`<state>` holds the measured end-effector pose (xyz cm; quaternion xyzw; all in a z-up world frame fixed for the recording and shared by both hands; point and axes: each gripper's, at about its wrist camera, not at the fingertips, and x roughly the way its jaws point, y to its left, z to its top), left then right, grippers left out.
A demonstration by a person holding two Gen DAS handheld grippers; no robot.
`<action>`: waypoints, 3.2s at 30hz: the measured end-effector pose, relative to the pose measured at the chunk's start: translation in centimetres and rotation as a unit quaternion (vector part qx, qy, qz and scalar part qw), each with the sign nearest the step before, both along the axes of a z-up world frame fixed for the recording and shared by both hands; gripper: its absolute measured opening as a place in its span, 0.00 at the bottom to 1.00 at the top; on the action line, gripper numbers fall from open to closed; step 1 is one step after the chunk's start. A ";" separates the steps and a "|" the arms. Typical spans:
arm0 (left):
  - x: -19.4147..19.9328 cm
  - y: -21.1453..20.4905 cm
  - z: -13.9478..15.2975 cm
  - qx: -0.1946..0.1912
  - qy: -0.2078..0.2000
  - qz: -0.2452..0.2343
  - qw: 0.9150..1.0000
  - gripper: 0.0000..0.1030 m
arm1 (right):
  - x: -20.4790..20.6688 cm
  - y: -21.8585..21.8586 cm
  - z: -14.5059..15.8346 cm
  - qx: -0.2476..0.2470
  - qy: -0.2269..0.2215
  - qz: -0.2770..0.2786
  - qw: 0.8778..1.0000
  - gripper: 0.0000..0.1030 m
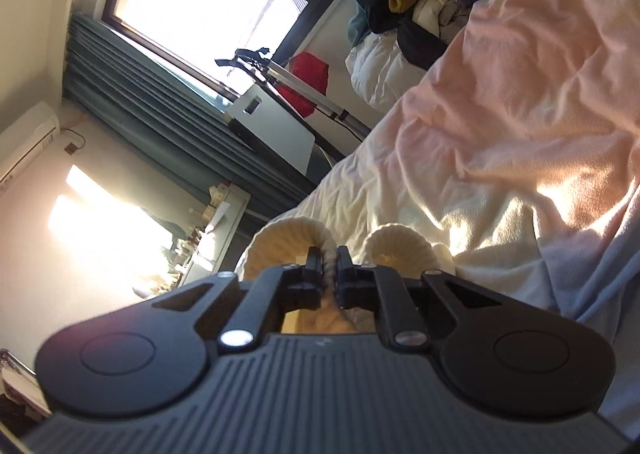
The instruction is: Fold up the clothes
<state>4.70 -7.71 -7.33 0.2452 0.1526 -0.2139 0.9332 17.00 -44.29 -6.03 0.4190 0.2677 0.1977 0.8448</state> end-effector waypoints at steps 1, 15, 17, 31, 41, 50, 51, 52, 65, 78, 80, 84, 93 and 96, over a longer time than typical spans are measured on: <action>0.0 0.1 0.2 -0.010 0.006 -0.008 1.000 0.01 | 0.0 -0.2 -0.2 -0.005 0.006 -0.008 1.000 0.10; -2.5 2.9 2.3 -0.089 0.045 0.016 0.995 0.34 | -3.2 -2.4 -1.4 -0.051 0.063 -0.099 0.992 0.15; -2.9 4.2 3.4 -0.116 0.047 0.045 0.991 0.44 | -4.4 -2.6 -0.9 -0.055 0.062 -0.110 0.990 0.21; -4.2 5.4 3.9 -0.149 0.056 0.124 0.979 0.82 | -13.5 1.9 -0.6 0.093 0.113 -0.130 0.981 0.79; -2.0 4.2 2.1 -0.134 0.080 0.144 0.977 0.83 | -10.6 7.3 -3.7 0.060 0.163 -0.034 0.984 0.79; -0.5 4.1 0.7 -0.139 0.094 0.195 0.966 0.89 | -8.1 8.5 -3.8 0.031 0.115 -0.063 0.991 0.32; -0.3 4.1 0.4 -0.141 0.103 0.200 0.964 0.87 | -8.1 8.6 -3.7 0.021 0.108 -0.066 0.992 0.26; -0.1 4.2 0.2 -0.140 0.110 0.207 0.962 0.86 | -8.4 8.5 -3.1 0.020 0.093 -0.068 0.993 0.24; 1.1 11.4 -0.5 -0.366 0.211 0.273 0.864 0.80 | -13.4 7.5 0.5 -0.010 0.028 -0.109 0.994 0.12; 0.2 11.3 0.3 -0.330 0.243 0.237 0.881 0.80 | -14.3 8.4 -3.2 -0.037 0.121 -0.090 0.988 0.18; -0.6 11.8 0.8 -0.341 0.250 0.232 0.876 0.82 | -15.2 8.2 -2.2 -0.048 0.119 -0.091 0.988 0.18; -2.6 13.2 3.5 -0.387 0.225 0.196 0.872 0.87 | -16.7 7.8 -0.5 -0.082 0.108 -0.109 0.985 0.21; -0.6 13.9 3.8 -0.456 0.222 0.155 0.848 1.00 | -17.7 7.3 0.1 -0.087 0.089 -0.134 0.983 0.58; 0.9 14.0 2.4 -0.467 0.248 0.164 0.833 1.00 | -18.0 7.7 0.7 -0.100 0.072 -0.140 0.982 0.79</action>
